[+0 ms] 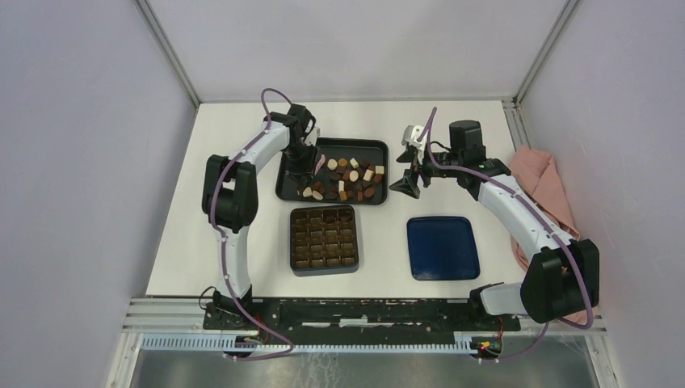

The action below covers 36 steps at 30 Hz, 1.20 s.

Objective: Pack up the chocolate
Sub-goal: Pick up the fake chocolate from the plate.

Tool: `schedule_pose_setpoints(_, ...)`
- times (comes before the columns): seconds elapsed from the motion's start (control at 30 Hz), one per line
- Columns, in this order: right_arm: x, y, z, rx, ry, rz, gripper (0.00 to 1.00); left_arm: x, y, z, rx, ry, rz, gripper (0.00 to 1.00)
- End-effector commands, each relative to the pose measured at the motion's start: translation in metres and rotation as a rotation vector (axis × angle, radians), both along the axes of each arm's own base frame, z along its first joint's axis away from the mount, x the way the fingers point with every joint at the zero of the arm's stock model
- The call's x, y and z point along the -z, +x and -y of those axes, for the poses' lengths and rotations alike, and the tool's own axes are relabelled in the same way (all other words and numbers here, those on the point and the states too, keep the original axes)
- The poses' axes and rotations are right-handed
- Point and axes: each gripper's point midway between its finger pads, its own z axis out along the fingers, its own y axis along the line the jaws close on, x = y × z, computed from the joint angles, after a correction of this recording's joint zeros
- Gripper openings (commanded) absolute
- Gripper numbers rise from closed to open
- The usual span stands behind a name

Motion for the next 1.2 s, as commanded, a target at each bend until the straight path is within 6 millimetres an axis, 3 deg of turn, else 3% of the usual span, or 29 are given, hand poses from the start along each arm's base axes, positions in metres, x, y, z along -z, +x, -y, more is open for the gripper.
schedule_pose_setpoints(0.0,-0.004,-0.001,-0.003,-0.032,0.014,0.017,0.86,-0.009,0.009,0.004,0.058,0.012,0.034,0.44)
schedule_pose_setpoints(1.17,-0.006,-0.004,-0.004,-0.052,0.024,0.013,0.86,0.001,0.014,0.007,0.086,0.121,-0.009,0.44)
